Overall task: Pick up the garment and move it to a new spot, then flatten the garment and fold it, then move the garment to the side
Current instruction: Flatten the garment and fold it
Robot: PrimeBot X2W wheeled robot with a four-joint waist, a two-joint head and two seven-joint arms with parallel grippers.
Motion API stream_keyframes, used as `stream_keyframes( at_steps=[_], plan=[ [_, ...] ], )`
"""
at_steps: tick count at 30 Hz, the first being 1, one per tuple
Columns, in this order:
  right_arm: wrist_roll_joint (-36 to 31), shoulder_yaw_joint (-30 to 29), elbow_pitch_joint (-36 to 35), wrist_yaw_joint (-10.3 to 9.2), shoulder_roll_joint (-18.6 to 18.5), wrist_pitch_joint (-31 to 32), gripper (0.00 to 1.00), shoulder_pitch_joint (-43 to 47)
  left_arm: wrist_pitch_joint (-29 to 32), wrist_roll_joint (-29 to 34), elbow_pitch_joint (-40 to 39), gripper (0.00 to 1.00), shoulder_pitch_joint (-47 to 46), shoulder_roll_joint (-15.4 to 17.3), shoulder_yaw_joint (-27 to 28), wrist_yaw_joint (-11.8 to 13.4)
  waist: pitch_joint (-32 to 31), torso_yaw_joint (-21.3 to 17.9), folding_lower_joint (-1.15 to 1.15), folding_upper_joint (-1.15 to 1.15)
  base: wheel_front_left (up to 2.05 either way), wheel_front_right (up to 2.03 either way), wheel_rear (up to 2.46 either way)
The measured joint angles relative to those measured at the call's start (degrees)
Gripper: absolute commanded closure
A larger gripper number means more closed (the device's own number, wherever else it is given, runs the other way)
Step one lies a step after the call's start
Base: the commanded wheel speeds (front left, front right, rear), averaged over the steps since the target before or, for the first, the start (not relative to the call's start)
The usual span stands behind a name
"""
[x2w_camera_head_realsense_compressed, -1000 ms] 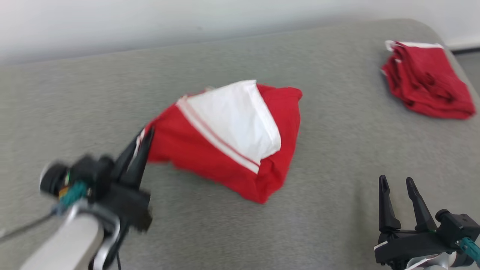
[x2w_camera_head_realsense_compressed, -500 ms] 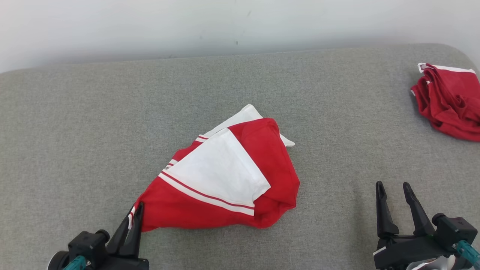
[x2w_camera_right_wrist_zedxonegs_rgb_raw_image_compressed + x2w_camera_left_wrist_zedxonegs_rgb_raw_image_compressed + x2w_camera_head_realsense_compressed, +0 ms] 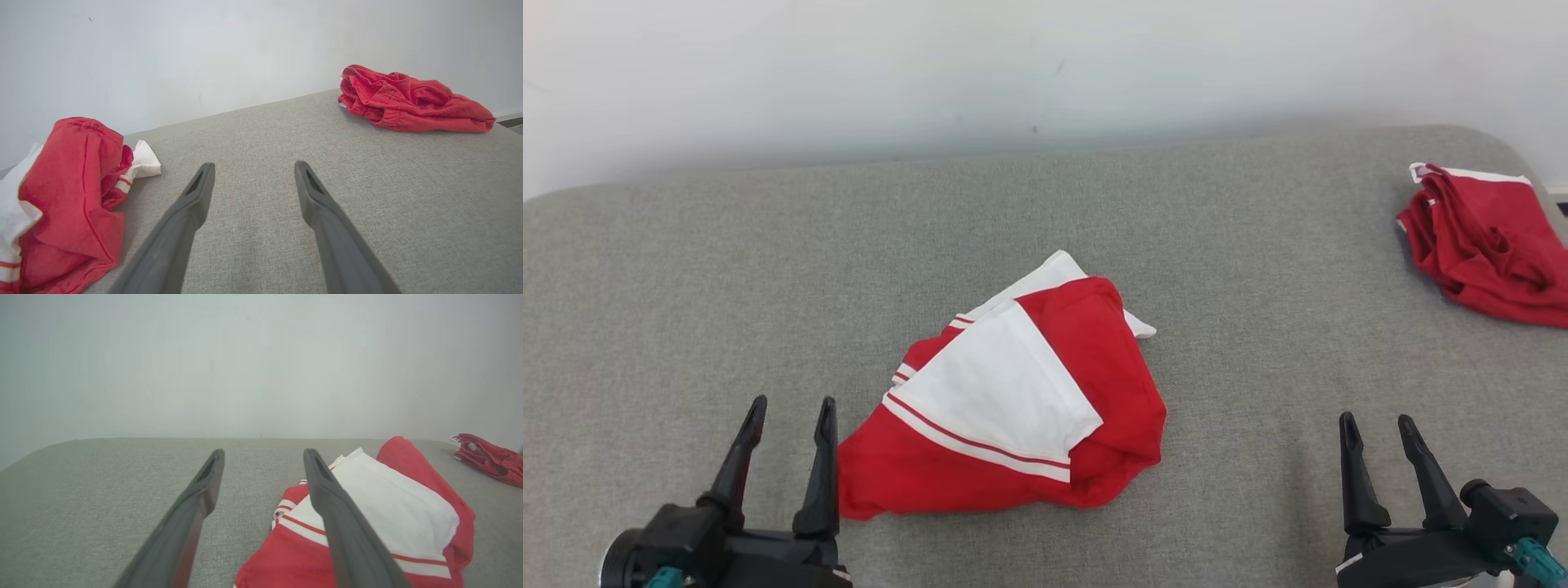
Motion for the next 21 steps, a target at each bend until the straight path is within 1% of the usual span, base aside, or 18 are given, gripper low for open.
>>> stream_keyframes(
  at_steps=[3, 8, 9, 10, 17, 21],
  plan=[
    [-0.05, 0.15, -0.37, 0.0, -0.01, 0.0, 0.0, 0.29, 0.0, 2.25, 0.01, 0.0, 1.03, -1.68, 1.46, -0.89, -0.98, -0.12, 0.0, 0.0, 0.0, 0.0, 0.0],
    [0.01, 1.24, -1.58, 0.0, -0.1, 0.0, 0.0, 1.7, 0.0, 5.12, -0.44, 0.0, 2.6, -4.21, 4.39, -0.9, -2.26, -0.17, 0.0, 0.0, 0.0, 0.0, 0.0],
    [0.22, 1.55, -2.09, 0.0, -0.25, 0.0, 0.0, 2.0, 0.0, 5.41, -0.68, 0.0, 3.43, -5.26, 6.04, -0.87, -2.5, 0.07, 0.0, 0.0, 0.0, 0.0, 0.0],
    [0.26, 1.81, -2.27, 0.0, -0.29, 0.0, 0.0, 2.25, 0.0, 5.63, -0.74, 0.0, 3.77, -5.66, 6.84, -0.88, -2.56, 0.25, 0.0, 0.0, 0.0, 0.0, 0.0],
    [0.88, 3.35, -3.45, 0.0, -0.51, 0.0, 0.0, 2.69, 0.0, 8.87, -0.6, 0.0, 6.03, -6.48, 10.88, -1.96, -2.84, 1.73, 0.0, 0.0, 0.0, 0.0, 0.0],
    [1.18, 4.07, -3.56, 0.0, -0.65, 0.0, 0.0, 3.05, 0.0, 10.23, -0.54, 0.0, 7.3, -7.1, 12.6, -2.07, -3.1, 2.54, 0.0, 0.0, 0.0, 0.0, 0.0]
  ],
)
